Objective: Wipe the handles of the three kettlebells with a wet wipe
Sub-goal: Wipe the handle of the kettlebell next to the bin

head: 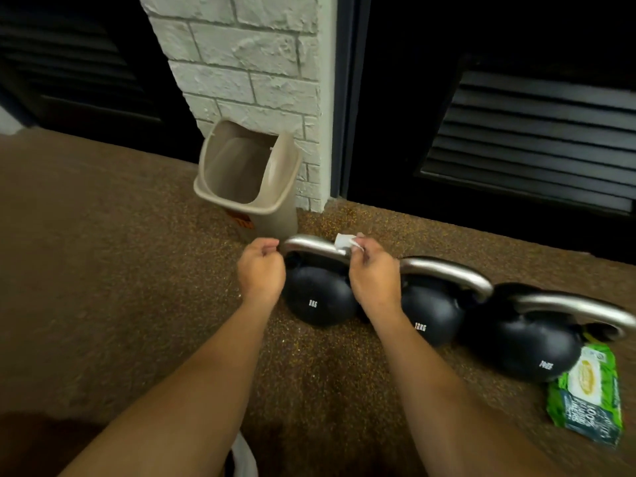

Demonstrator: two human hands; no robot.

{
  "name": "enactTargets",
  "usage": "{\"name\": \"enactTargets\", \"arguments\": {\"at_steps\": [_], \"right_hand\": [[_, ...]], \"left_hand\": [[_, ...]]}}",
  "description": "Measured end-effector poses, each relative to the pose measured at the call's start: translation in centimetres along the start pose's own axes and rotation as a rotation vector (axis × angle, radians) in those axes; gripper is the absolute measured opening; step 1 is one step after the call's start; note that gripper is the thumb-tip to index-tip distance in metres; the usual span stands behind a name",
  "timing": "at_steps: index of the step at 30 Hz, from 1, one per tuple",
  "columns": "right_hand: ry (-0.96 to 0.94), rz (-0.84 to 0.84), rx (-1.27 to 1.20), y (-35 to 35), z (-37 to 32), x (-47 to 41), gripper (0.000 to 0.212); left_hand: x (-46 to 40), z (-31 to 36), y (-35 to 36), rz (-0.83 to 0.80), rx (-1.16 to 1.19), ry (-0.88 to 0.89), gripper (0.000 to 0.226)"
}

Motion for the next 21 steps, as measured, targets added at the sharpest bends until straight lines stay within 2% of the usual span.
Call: {"name": "enactTargets", "arguments": {"at_steps": [3,5,8,13,18,21], "right_hand": [[-0.066,-0.097,0.098,1.3,0.0,0.3,0.041],[-0.074,-0.075,0.106,1.1,0.1,0.1,0.042],[-0.094,-0.028,0.160,1.0,0.1,-0.2,0.030],[-0.189,-0.080,0.338,2.8,0.1,0.1,0.047],[-0.213,-0.027,0.325,3.0,-0.5,0.1,0.044],[-0.332,0.016,0.449,4.2,-2.3,-0.1,0.042]], "left_hand": [[-0.8,0.7,0.9,0.017,0.069,0.038,0.028],[-1.1,0.9,1.2,0.016,0.120,0.043,0.027],[-1.7,0.0,0.9,0.021,0.193,0.013,0.031],[-2.8,-2.4,-0.4,0.034,0.277,-0.086,0.030],[-4.0,-4.7,-1.9,0.048,0.322,-0.186,0.032],[-4.4,-5.3,-2.2,0.037,0.341,-0.207,0.033]]}}
Point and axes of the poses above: each hand's wrist, its own x-axis away from the middle knuckle, its own y-axis out of the palm, z = x × y, the point moved 7 cm from there along -x, towards the middle knuckle, and after that the axes turned 3 degrees about x, right-handed, at the moved point
